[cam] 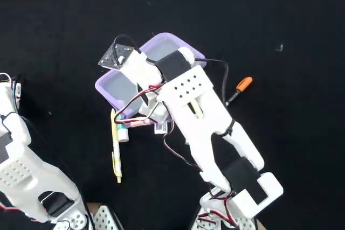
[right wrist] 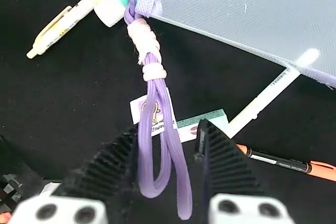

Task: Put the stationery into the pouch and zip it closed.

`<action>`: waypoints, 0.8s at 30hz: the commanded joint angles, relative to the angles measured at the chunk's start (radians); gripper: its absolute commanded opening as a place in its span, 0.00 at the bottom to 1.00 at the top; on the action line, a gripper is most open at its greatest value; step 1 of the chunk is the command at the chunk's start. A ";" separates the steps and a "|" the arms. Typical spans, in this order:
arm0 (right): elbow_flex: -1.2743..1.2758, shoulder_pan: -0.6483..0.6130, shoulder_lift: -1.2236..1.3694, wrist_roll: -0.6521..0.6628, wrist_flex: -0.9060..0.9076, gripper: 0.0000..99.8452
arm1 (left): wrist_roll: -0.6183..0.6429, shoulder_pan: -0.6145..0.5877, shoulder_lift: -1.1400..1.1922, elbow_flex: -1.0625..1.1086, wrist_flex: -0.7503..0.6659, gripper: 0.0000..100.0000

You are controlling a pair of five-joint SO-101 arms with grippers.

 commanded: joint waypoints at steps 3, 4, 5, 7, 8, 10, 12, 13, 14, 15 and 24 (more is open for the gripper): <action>-0.016 -0.017 -0.048 0.006 0.028 0.15 | 0.005 0.002 -0.002 -0.039 0.011 0.21; -0.015 -0.017 -0.048 0.006 0.028 0.15 | 0.005 0.007 -0.002 -0.042 0.011 0.21; -0.015 -0.015 -0.048 0.006 0.028 0.15 | 0.003 0.018 -0.002 -0.045 0.011 0.21; -0.015 -0.015 -0.048 0.006 0.028 0.15 | -0.040 0.045 -0.011 -0.047 0.012 0.21; -0.015 -0.015 -0.048 0.006 0.028 0.15 | -0.071 0.068 -0.012 -0.053 0.020 0.21; -0.016 -0.015 -0.048 0.006 0.028 0.15 | -0.130 0.114 -0.018 -0.119 0.104 0.21; -0.015 -0.015 -0.061 0.006 0.028 0.13 | -0.181 0.159 -0.014 -0.216 0.241 0.21; -0.015 -0.014 -0.071 0.006 0.028 0.11 | -0.196 0.182 -0.008 -0.259 0.301 0.21; -0.015 -0.014 -0.085 0.006 0.028 0.09 | -0.207 0.205 0.002 -0.297 0.353 0.21; -0.015 -0.012 -0.104 0.006 0.028 0.06 | -0.212 0.228 0.015 -0.337 0.399 0.21; -0.015 0.012 -0.335 0.006 0.029 0.02 | -0.333 0.449 0.164 -0.567 0.628 0.21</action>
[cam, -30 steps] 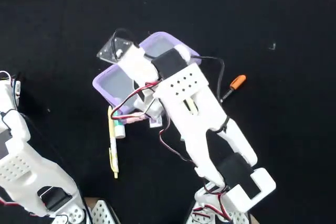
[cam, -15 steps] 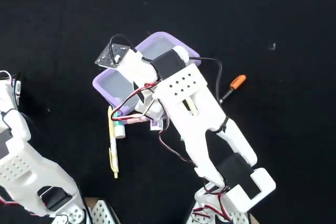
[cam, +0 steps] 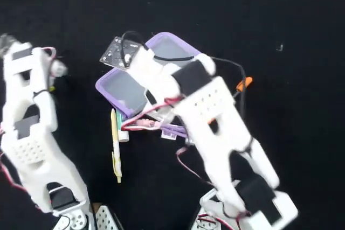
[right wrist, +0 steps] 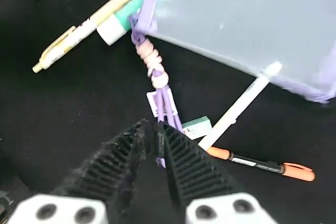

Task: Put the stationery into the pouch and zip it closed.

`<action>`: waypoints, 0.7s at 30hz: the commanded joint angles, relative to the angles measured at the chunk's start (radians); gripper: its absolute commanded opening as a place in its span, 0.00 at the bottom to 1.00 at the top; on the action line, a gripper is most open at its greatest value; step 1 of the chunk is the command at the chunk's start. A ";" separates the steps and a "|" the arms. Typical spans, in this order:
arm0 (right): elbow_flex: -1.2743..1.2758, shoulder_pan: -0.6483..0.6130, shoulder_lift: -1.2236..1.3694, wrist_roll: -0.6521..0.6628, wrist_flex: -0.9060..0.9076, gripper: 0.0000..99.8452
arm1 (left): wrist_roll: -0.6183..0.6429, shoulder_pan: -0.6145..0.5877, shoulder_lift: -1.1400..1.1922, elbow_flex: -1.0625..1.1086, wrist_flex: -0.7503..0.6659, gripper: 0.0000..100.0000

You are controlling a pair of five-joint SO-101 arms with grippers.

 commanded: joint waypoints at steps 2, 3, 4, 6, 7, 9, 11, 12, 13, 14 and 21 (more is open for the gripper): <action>-0.016 0.034 -0.163 0.005 0.028 0.02 | -0.097 0.139 0.072 -0.166 0.094 0.21; -0.016 0.049 -0.189 0.005 0.028 0.02 | -0.115 0.159 0.097 -0.183 0.095 0.21; -0.015 0.064 -0.216 0.005 0.029 0.02 | -0.130 0.173 0.123 -0.203 0.095 0.21; 0.002 0.092 -0.252 0.003 0.029 0.03 | -0.147 0.194 0.176 -0.245 0.100 0.21; 0.025 0.097 -0.266 0.003 0.025 0.03 | -0.149 0.200 0.199 -0.257 0.100 0.21; 0.091 0.094 -0.271 0.003 0.011 0.03 | -0.149 0.216 0.241 -0.275 0.100 0.21; 0.176 0.094 -0.274 0.003 -0.037 0.03 | -0.149 0.232 0.269 -0.285 0.100 0.21; 0.217 0.095 -0.277 0.003 -0.071 0.03 | -0.149 0.234 0.272 -0.291 0.101 0.21; 0.257 0.098 -0.278 0.003 -0.104 0.03 | -0.149 0.236 0.270 -0.300 0.112 0.21; 0.297 0.098 -0.278 0.003 -0.138 0.03 | -0.146 0.237 0.265 -0.315 0.137 0.21; 0.599 0.094 -0.271 -0.025 -0.434 0.03 | -0.146 0.320 0.270 -0.469 0.341 0.21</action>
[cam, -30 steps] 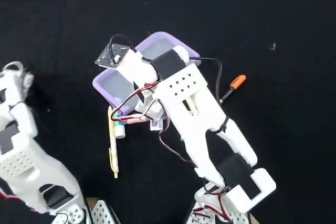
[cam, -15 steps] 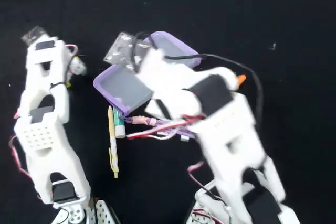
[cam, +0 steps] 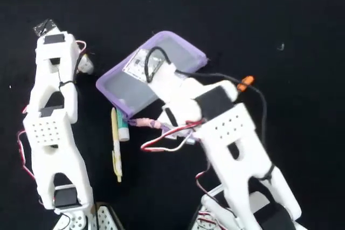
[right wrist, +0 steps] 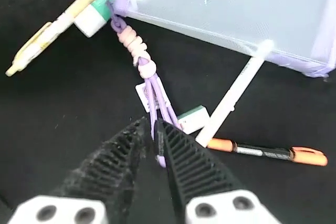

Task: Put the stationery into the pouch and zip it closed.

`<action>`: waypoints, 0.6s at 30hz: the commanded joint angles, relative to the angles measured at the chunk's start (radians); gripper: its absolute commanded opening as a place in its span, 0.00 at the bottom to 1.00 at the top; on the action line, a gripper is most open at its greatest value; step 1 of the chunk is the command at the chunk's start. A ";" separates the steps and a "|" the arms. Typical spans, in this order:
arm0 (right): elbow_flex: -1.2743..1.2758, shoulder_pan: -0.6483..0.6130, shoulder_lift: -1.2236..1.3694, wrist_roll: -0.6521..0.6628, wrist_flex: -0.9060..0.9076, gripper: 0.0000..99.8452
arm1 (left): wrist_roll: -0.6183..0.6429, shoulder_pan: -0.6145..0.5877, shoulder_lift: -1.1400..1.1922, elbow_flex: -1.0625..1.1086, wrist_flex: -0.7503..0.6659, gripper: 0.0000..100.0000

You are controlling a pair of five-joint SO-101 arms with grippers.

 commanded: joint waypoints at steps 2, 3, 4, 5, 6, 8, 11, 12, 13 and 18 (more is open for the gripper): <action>0.185 0.011 -0.024 -0.018 -0.219 0.03 | -0.009 0.142 0.002 -0.131 0.137 0.21; 0.225 0.006 -0.024 -0.017 -0.258 0.03 | -0.008 0.156 0.002 -0.148 0.150 0.21; 0.259 -0.002 -0.024 -0.017 -0.287 0.03 | -0.008 0.166 0.002 -0.162 0.164 0.21; 0.291 -0.008 -0.027 -0.017 -0.313 0.03 | -0.008 0.177 0.002 -0.177 0.178 0.21; 0.317 -0.015 -0.027 -0.017 -0.334 0.03 | -0.008 0.189 0.002 -0.191 0.192 0.21; 0.358 -0.037 -0.025 -0.017 -0.370 0.03 | -0.008 0.206 0.002 -0.222 0.219 0.21; 0.412 -0.046 -0.024 -0.017 -0.439 0.03 | -0.008 0.219 0.000 -0.275 0.267 0.21; 0.429 -0.044 -0.024 -0.017 -0.463 0.03 | -0.008 0.219 -0.002 -0.294 0.284 0.21; 0.444 -0.043 -0.024 -0.017 -0.486 0.03 | -0.008 0.219 -0.003 -0.314 0.301 0.21; 0.538 -0.041 -0.022 -0.018 -0.600 0.03 | -0.008 0.217 0.000 -0.410 0.394 0.21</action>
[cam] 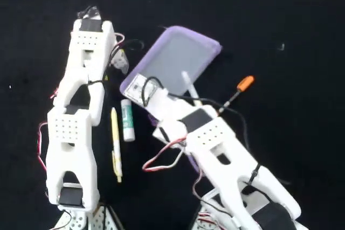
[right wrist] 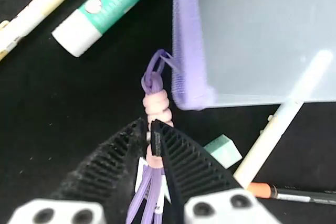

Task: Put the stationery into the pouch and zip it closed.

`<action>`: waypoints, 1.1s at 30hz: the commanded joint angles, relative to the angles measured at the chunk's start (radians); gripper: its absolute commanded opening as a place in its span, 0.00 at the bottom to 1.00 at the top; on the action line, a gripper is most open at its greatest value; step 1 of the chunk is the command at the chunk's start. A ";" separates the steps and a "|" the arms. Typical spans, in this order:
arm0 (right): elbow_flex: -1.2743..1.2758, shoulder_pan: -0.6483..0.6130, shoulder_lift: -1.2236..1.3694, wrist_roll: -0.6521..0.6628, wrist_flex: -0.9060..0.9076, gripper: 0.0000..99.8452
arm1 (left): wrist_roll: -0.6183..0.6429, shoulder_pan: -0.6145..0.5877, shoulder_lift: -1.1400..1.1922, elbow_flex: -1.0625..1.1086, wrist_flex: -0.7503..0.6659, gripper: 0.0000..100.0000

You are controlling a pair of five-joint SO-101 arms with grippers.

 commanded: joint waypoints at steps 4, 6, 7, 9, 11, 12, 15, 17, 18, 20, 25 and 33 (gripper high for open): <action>0.070 -0.011 -0.022 -0.014 -0.114 0.15 | -0.011 -0.038 -0.012 -0.170 0.107 0.21; 0.079 -0.011 -0.022 -0.008 -0.118 0.21 | -0.009 -0.096 -0.014 -0.182 0.106 0.21; 0.079 -0.011 -0.022 -0.008 -0.118 0.23 | -0.009 -0.133 -0.014 -0.189 0.104 0.21; 0.079 -0.011 -0.022 -0.006 -0.120 0.22 | -0.008 -0.208 -0.012 -0.205 0.104 0.21; 0.082 -0.011 -0.021 -0.006 -0.149 0.21 | -0.008 -0.272 -0.012 -0.208 0.104 0.21; 0.091 -0.009 -0.018 -0.006 -0.170 0.20 | -0.008 -0.300 -0.012 -0.206 0.104 0.21; 0.107 -0.011 0.035 -0.006 -0.230 0.19 | -0.008 -0.371 -0.011 -0.203 0.106 0.21; 0.097 -0.011 0.101 -0.006 -0.252 0.19 | -0.006 -0.404 -0.002 -0.202 0.104 0.21; 0.087 -0.011 0.136 -0.006 -0.258 0.19 | -0.006 -0.417 0.011 -0.202 0.101 0.21; 0.062 -0.011 0.197 0.002 -0.261 0.19 | -0.002 -0.435 0.046 -0.213 0.100 0.21; 0.031 -0.009 0.280 0.074 -0.250 0.19 | 0.097 -0.467 0.104 -0.213 0.069 0.21; -0.021 0.066 0.220 0.071 -0.170 0.04 | 0.106 -0.467 0.114 -0.214 0.063 0.21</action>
